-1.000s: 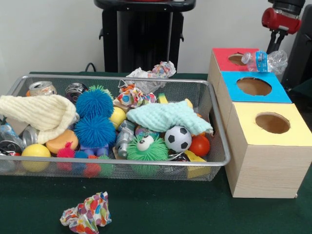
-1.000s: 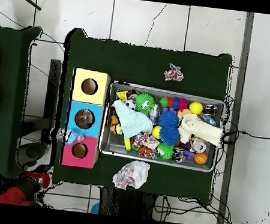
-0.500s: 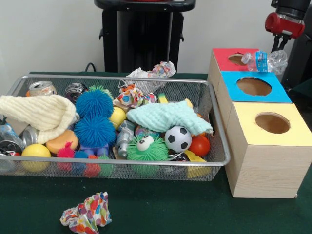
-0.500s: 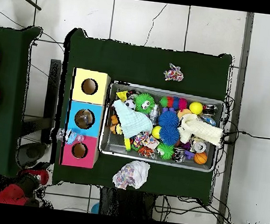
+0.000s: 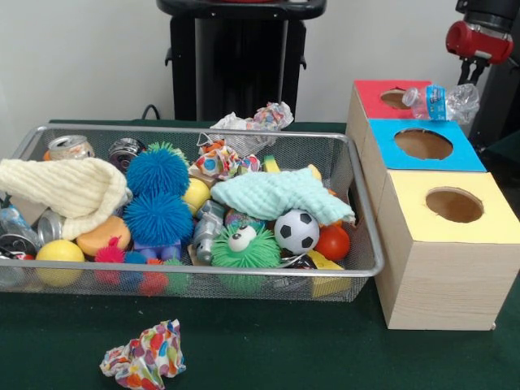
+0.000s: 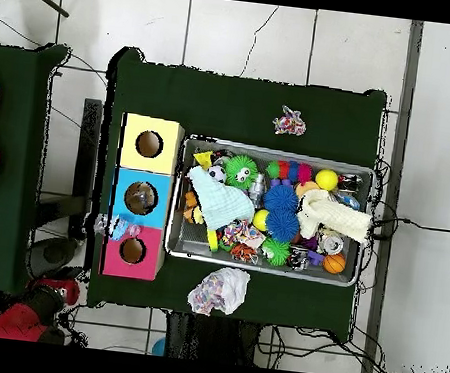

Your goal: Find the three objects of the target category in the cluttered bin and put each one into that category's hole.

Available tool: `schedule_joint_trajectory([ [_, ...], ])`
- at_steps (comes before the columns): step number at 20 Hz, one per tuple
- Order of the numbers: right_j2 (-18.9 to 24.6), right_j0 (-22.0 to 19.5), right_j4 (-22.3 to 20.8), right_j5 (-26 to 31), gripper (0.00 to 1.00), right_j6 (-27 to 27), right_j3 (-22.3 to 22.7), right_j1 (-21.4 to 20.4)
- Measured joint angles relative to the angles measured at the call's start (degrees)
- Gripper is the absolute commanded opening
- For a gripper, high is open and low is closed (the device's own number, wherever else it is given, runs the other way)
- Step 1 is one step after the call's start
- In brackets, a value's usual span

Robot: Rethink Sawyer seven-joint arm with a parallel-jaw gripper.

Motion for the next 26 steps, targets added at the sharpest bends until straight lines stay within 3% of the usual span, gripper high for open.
schedule_joint_trajectory([
  [26,1.06,-6.83,-0.01,-0.07,0.00,0.00,0.02,-2.07],
])
